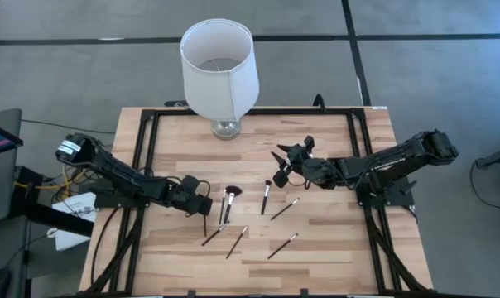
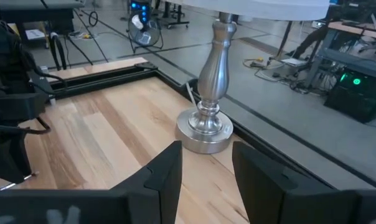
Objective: Pick & Place Makeup Supplies
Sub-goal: Put the black makeup brush into the transparent organizer
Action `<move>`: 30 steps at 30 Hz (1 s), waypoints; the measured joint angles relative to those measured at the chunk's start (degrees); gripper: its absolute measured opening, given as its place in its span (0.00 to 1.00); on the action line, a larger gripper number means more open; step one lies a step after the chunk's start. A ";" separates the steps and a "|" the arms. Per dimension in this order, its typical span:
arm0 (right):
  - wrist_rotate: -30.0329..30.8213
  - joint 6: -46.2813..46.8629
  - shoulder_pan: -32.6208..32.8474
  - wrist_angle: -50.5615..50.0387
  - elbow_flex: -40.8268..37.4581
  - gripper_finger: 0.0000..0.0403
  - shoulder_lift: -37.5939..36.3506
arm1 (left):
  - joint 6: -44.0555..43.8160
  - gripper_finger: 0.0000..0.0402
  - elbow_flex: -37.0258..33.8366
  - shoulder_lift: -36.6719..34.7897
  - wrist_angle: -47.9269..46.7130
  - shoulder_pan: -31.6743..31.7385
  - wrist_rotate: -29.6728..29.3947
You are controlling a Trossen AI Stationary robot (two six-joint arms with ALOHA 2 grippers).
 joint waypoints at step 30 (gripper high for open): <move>-15.23 1.55 0.02 0.26 0.00 0.31 0.56 | 18.42 0.02 -1.93 5.70 15.92 4.75 -14.98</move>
